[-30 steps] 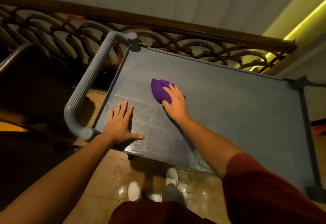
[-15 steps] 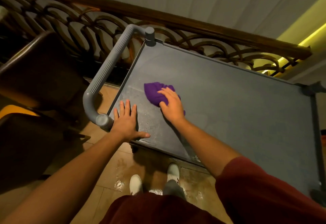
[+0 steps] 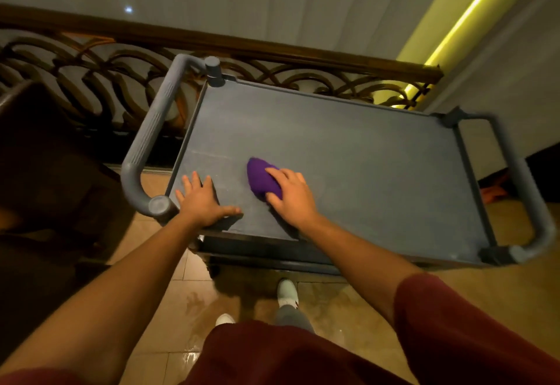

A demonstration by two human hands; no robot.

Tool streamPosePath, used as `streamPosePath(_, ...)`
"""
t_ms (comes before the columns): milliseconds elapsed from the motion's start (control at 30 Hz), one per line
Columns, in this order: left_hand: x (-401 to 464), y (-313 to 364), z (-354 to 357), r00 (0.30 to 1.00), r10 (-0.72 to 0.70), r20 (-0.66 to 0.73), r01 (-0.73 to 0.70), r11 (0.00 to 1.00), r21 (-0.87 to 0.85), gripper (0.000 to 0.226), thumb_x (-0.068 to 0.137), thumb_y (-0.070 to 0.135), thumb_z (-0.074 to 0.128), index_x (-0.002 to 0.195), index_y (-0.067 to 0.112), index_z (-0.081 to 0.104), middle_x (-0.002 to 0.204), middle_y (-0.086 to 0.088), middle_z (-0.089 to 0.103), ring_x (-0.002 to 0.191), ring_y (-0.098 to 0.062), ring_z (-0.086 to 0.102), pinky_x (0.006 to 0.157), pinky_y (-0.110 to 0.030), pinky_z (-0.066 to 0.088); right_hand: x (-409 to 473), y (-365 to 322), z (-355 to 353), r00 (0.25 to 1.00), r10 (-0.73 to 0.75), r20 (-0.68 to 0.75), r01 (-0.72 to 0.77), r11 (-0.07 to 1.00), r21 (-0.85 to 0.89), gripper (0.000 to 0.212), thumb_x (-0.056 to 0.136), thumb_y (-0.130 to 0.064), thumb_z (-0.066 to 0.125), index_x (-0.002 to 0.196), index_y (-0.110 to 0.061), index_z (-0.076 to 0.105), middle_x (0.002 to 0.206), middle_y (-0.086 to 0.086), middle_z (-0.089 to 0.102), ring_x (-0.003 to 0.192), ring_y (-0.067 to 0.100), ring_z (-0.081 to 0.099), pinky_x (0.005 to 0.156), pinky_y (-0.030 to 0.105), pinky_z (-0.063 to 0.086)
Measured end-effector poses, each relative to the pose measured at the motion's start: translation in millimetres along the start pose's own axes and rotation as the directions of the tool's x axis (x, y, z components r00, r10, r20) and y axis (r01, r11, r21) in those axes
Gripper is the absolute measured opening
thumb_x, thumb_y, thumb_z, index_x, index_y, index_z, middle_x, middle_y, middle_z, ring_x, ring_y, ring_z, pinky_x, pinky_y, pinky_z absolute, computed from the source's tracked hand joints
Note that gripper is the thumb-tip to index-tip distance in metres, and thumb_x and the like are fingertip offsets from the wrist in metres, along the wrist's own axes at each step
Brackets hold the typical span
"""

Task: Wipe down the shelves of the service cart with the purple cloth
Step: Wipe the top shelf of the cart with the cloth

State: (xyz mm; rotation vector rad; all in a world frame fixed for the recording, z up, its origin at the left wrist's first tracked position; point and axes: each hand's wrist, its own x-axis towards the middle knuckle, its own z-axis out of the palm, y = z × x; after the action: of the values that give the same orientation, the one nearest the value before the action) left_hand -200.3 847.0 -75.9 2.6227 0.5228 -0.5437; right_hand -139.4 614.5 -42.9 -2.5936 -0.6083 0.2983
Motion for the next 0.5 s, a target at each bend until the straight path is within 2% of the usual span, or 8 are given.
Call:
streamPosePath(67, -1, -4, 6, 0.999, 0.021, 0.048, -0.025, 0.997, 0.074, 0.143, 0.057, 0.091, 0.063, 0.161, 0.013, 0.003, 0.167, -0.019, -0.016, 0.152, -0.041, -0.018, 0.119, -0.061, -0.006, -9, -23, 21, 1.000, 0.012, -0.027, -0.013, 0.999, -0.051, 0.072, 0.092, -0.045, 0.066, 0.156, -0.031, 0.036, 0.152, 0.010, 0.046, 0.132, 0.032, 0.046, 0.106, 0.045, 0.045)
streamPosePath(133, -4, -7, 14, 0.997, 0.020, 0.077, -0.033, 0.986, 0.164, 0.149, 0.053, 0.096, 0.058, 0.160, 0.013, -0.004, 0.166, -0.019, -0.021, 0.150, -0.041, -0.023, 0.119, -0.059, -0.008, -16, -38, 42, 1.000, 0.012, 0.013, -0.009, 0.979, -0.203, 0.078, 0.091, -0.050, 0.065, 0.158, -0.038, 0.026, 0.159, 0.011, 0.038, 0.136, 0.033, 0.043, 0.105, 0.047, 0.043)
streamPosePath(267, -3, -2, 12, 0.991, -0.018, 0.130, -0.013, 0.971, 0.238, 0.153, 0.053, 0.095, 0.059, 0.158, 0.011, -0.013, 0.163, -0.022, -0.026, 0.149, -0.043, -0.025, 0.119, -0.061, -0.006, -19, -6, 27, 0.998, -0.012, 0.059, 0.031, 0.942, -0.334, 0.074, 0.090, -0.045, 0.067, 0.155, -0.041, 0.033, 0.151, 0.013, 0.047, 0.129, 0.035, 0.049, 0.099, 0.044, 0.045)
streamPosePath(367, -1, 2, 9, 0.988, -0.049, 0.145, 0.003, 0.953, 0.302, 0.154, 0.054, 0.094, 0.060, 0.157, 0.009, -0.017, 0.163, -0.023, -0.027, 0.149, -0.044, -0.025, 0.119, -0.063, -0.003, -55, 67, -9, 0.985, 0.169, -0.042, -0.171, 0.891, -0.420, 0.068, 0.091, -0.044, 0.065, 0.154, -0.037, 0.039, 0.141, 0.014, 0.053, 0.122, 0.036, 0.053, 0.096, 0.044, 0.044)
streamPosePath(500, -4, 16, 8, 0.978, -0.116, 0.176, 0.049, 0.937, 0.346, 0.156, 0.053, 0.092, 0.063, 0.156, 0.007, -0.017, 0.163, -0.024, -0.025, 0.149, -0.047, -0.022, 0.119, -0.065, 0.000, -111, 158, -58, 0.875, 0.445, -0.193, -0.480, 0.737, -0.475, 0.065, 0.097, -0.048, 0.056, 0.156, -0.030, 0.036, 0.132, 0.017, 0.057, 0.119, 0.037, 0.054, 0.097, 0.046, 0.044)
